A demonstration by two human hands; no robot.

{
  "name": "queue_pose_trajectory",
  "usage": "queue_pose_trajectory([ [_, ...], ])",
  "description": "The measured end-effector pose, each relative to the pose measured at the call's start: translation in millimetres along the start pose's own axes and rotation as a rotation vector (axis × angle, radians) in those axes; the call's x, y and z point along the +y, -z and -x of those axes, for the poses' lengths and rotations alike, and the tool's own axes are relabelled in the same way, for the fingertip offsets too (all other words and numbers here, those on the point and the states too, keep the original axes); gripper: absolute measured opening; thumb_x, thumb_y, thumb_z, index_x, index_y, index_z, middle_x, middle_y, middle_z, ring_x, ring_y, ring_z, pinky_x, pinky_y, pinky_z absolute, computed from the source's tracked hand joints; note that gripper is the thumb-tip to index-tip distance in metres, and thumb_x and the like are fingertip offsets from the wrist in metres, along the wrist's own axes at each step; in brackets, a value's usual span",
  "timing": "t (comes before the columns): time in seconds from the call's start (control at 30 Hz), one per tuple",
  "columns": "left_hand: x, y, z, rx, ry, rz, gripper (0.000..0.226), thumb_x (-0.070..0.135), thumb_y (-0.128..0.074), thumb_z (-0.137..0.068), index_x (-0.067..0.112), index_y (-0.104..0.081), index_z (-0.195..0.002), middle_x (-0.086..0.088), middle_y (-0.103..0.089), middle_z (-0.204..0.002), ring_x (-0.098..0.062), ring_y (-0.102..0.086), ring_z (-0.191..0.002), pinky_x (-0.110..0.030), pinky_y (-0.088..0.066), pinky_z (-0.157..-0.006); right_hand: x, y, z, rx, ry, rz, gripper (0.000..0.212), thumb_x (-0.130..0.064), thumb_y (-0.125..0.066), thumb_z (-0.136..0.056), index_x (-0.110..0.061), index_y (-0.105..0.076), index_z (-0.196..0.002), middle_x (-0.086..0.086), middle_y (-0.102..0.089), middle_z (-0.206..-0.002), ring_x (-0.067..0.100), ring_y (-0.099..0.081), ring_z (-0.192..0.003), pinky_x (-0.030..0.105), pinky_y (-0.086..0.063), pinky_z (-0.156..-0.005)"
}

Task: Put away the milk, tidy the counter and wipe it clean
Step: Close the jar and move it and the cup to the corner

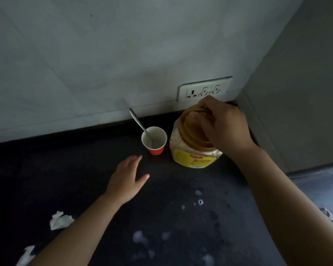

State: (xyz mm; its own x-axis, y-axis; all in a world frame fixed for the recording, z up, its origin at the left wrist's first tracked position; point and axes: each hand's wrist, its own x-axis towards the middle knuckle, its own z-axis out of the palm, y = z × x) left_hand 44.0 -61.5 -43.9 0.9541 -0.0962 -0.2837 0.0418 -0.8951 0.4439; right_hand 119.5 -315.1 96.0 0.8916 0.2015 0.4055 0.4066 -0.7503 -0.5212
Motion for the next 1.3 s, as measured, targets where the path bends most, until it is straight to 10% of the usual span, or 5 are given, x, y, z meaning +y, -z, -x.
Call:
queue_pose_trajectory([
  [0.73, 26, 8, -76, 0.128, -0.094, 0.745, 0.062, 0.018, -0.084, -0.066, 0.023, -0.051, -0.119, 0.010, -0.061, -0.113, 0.005, -0.057, -0.103, -0.012, -0.049, -0.081, 5, -1, 4, -0.013, -0.095, -0.144, 0.018, -0.023, -0.063, -0.086, -0.026, -0.067, -0.103, -0.011, -0.070, -0.092, 0.004, -0.062, -0.084, 0.019, -0.049, -0.070],
  [0.93, 23, 27, -32, 0.141, -0.088, 0.835, 0.057, 0.018, -0.082, -0.068, 0.041, -0.049, -0.109, 0.015, -0.060, -0.111, 0.006, -0.058, -0.103, -0.018, -0.049, -0.081, -10, 3, 9, 0.010, -0.194, -0.104, 0.015, -0.021, -0.063, -0.086, -0.020, -0.068, -0.100, -0.003, -0.071, -0.083, 0.010, -0.062, -0.074, 0.028, -0.050, -0.065],
  [1.17, 19, 39, 53, 0.187, -0.201, 0.897, 0.061, 0.017, -0.082, -0.068, 0.042, -0.050, -0.113, 0.015, -0.061, -0.113, -0.005, -0.059, -0.108, -0.025, -0.050, -0.085, -73, 26, 63, 0.107, -0.240, -0.063, 0.021, -0.016, -0.060, -0.085, -0.026, -0.068, -0.101, -0.036, -0.053, -0.083, -0.017, -0.053, -0.075, 0.002, -0.038, -0.066],
  [1.3, 26, 33, 111, 0.077, -0.265, 0.936, 0.060, 0.026, -0.082, -0.063, 0.043, -0.048, -0.110, 0.031, -0.059, -0.108, 0.003, -0.058, -0.105, -0.014, -0.050, -0.078, -115, 51, 126, 0.284, -0.316, 0.033, 0.016, -0.017, -0.060, -0.082, -0.019, -0.069, -0.096, -0.020, -0.056, -0.078, -0.001, -0.052, -0.073, 0.003, -0.039, -0.062],
])
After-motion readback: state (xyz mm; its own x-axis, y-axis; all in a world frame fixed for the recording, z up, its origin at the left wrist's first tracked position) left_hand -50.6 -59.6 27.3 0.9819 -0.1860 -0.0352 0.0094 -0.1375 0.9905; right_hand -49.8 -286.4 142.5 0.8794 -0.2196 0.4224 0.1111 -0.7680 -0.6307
